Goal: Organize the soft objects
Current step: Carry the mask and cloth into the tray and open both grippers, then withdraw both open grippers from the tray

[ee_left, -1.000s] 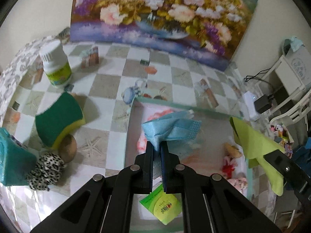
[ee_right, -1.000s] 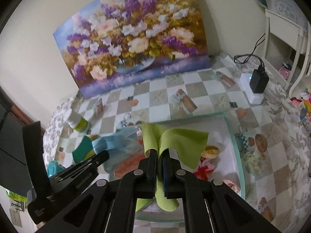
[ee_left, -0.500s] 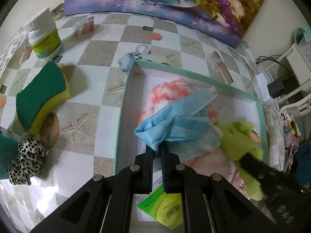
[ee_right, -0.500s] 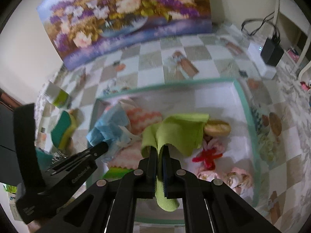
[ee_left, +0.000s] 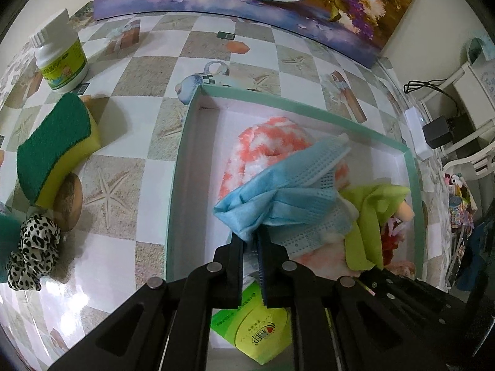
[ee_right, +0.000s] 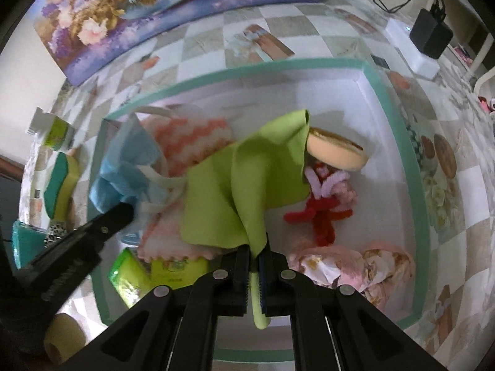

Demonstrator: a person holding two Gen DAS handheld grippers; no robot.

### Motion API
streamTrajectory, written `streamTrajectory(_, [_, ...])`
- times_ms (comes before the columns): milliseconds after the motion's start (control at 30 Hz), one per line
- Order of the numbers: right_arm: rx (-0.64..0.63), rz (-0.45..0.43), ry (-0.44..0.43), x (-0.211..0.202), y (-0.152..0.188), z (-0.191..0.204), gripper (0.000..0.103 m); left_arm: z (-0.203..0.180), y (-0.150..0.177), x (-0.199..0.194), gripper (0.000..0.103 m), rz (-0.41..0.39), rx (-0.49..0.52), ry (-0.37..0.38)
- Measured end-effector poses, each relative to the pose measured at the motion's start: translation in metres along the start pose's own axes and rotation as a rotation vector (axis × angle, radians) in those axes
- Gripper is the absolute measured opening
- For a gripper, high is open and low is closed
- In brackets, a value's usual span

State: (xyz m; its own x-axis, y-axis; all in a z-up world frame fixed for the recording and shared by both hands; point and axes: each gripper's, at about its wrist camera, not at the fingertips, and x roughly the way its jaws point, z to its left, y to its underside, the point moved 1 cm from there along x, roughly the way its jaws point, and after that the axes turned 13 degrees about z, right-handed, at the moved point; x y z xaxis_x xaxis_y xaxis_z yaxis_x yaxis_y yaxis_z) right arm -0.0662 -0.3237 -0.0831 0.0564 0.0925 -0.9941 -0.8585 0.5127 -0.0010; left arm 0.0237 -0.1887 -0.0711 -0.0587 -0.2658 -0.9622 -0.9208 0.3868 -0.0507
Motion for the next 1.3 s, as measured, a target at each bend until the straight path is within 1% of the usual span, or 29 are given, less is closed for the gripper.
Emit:
streamTrajectory(133, [0.008, 0.009, -0.006, 0.001, 0.0, -0.003, 0.008, 0.001, 0.0, -0.001, 0.011, 0.013, -0.009, 0.008])
streamTrajectory(200, [0.007, 0.017, 0.003, 0.001, -0.001, -0.002, 0.008, 0.004, -0.001, -0.001, 0.017, 0.028, -0.025, 0.019])
streamTrajectory(267, [0.002, 0.026, 0.02, -0.002, -0.001, -0.001, 0.008, 0.007, -0.002, 0.0, 0.03, 0.045, -0.044, 0.038])
streamTrajectory(333, [-0.005, 0.025, 0.035, -0.005, -0.002, 0.001, 0.008, 0.01, -0.002, 0.0, 0.037, 0.059, -0.06, 0.048])
streamTrajectory(367, [-0.008, 0.023, 0.04, -0.008, -0.002, 0.002, 0.008, 0.01, -0.002, 0.0, 0.04, 0.064, -0.066, 0.052])
streamTrajectory(433, [-0.011, 0.017, 0.046, -0.015, -0.001, 0.0, 0.008, 0.011, -0.002, -0.002, 0.041, 0.072, -0.071, 0.064])
streamTrajectory(467, [-0.01, 0.015, 0.052, -0.018, -0.001, 0.001, 0.01, 0.01, -0.002, -0.004, 0.042, 0.072, -0.072, 0.069])
streamTrajectory(500, [-0.011, 0.011, 0.056, -0.021, -0.001, 0.001, 0.015, 0.009, -0.002, -0.007, 0.042, 0.071, -0.07, 0.073])
streamTrajectory(533, [-0.013, 0.004, 0.061, -0.026, 0.0, 0.002, 0.018, 0.009, -0.001, -0.01, 0.045, 0.07, -0.067, 0.076])
streamTrajectory(567, [-0.014, -0.002, 0.064, -0.029, 0.0, 0.003, 0.023, 0.008, -0.001, -0.013, 0.052, 0.067, -0.064, 0.077])
streamTrajectory(633, [-0.016, -0.018, 0.073, -0.037, 0.002, 0.004, 0.025, 0.006, -0.001, -0.02, 0.059, 0.058, -0.057, 0.074])
streamTrajectory(733, [-0.018, -0.035, 0.08, -0.049, -0.002, 0.012, 0.026, 0.004, 0.001, -0.032, 0.06, 0.038, -0.043, 0.058])
streamTrajectory(767, [-0.018, -0.041, 0.083, -0.051, -0.001, 0.013, 0.028, 0.003, 0.001, -0.035, 0.06, 0.03, -0.041, 0.052])
streamTrajectory(800, [-0.017, -0.046, 0.087, -0.054, -0.001, 0.015, 0.033, 0.003, 0.001, -0.038, 0.062, 0.022, -0.04, 0.045])
streamTrajectory(833, [-0.015, -0.052, 0.093, -0.057, 0.0, 0.015, 0.036, 0.004, 0.001, -0.042, 0.069, 0.012, -0.042, 0.036])
streamTrajectory(867, [-0.014, -0.057, 0.098, -0.06, 0.001, 0.016, 0.041, 0.004, 0.001, -0.045, 0.073, 0.001, -0.045, 0.027])
streamTrajectory(900, [-0.013, -0.061, 0.101, -0.06, 0.002, 0.012, 0.046, 0.005, 0.001, -0.049, 0.073, -0.011, -0.048, 0.016])
streamTrajectory(933, [-0.013, -0.066, 0.104, -0.061, 0.002, 0.01, 0.047, 0.006, 0.001, -0.052, 0.073, -0.021, -0.05, 0.003])
streamTrajectory(1000, [-0.013, -0.072, 0.111, -0.063, 0.002, 0.01, 0.057, 0.008, 0.001, -0.055, 0.073, -0.035, -0.053, -0.023])
streamTrajectory(1033, [-0.013, -0.076, 0.118, -0.064, 0.003, 0.01, 0.059, 0.011, 0.002, -0.058, 0.076, -0.041, -0.057, -0.039])
streamTrajectory(1067, [-0.012, -0.078, 0.123, -0.064, 0.003, 0.011, 0.061, 0.012, 0.002, -0.058, 0.084, -0.048, -0.067, -0.053])
streamTrajectory(1100, [-0.012, -0.079, 0.127, -0.065, 0.003, 0.011, 0.063, 0.013, 0.001, -0.059, 0.086, -0.053, -0.072, -0.069])
streamTrajectory(1133, [-0.01, -0.08, 0.131, -0.065, 0.003, 0.011, 0.065, 0.014, 0.001, -0.061, 0.086, -0.058, -0.076, -0.084])
streamTrajectory(1200, [-0.007, -0.081, 0.138, -0.066, 0.003, 0.011, 0.073, 0.016, 0.002, -0.061, 0.086, -0.062, -0.083, -0.11])
streamTrajectory(1233, [-0.006, -0.083, 0.143, -0.066, 0.003, 0.01, 0.075, 0.018, 0.002, -0.061, 0.087, -0.062, -0.088, -0.121])
streamTrajectory(1300, [-0.004, -0.088, 0.154, -0.067, 0.002, 0.009, 0.082, 0.021, 0.002, -0.06, 0.09, -0.059, -0.1, -0.138])
